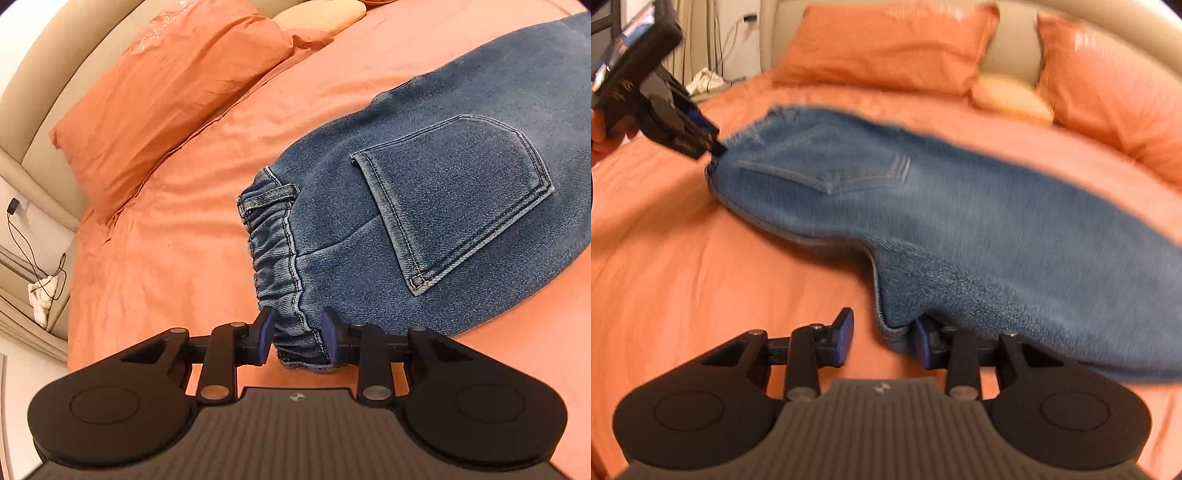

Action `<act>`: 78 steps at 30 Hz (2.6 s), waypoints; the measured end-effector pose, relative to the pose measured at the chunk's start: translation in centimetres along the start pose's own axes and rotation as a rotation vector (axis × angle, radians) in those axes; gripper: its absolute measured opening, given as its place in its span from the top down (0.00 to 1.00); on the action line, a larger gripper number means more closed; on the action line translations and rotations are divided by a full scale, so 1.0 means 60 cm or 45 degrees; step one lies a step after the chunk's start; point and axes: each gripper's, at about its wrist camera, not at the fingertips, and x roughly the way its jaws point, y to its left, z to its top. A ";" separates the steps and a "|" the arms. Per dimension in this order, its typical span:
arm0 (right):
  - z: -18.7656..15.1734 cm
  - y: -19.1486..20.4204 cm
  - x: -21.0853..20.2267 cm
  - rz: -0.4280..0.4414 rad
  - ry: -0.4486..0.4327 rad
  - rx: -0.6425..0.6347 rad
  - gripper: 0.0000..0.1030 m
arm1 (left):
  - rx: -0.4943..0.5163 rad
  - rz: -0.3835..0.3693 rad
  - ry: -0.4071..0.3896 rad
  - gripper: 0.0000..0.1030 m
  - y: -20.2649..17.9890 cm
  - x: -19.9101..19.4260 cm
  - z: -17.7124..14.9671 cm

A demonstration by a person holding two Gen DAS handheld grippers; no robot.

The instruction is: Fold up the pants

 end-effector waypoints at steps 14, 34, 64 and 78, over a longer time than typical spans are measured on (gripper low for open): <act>0.021 0.004 0.037 -0.010 -0.029 -0.034 0.70 | 0.039 0.038 0.055 0.65 -0.005 0.019 0.014; -0.054 0.008 -0.015 0.119 0.137 -0.012 1.00 | 0.167 0.184 0.220 0.73 -0.042 0.053 0.054; -0.116 -0.666 -0.328 -0.348 0.136 1.003 0.41 | -0.079 -0.283 -0.097 0.73 -0.285 -0.185 0.292; -0.275 -0.961 -0.244 -0.209 -0.030 1.723 0.51 | 0.035 -0.430 -0.048 0.72 -0.491 -0.090 0.453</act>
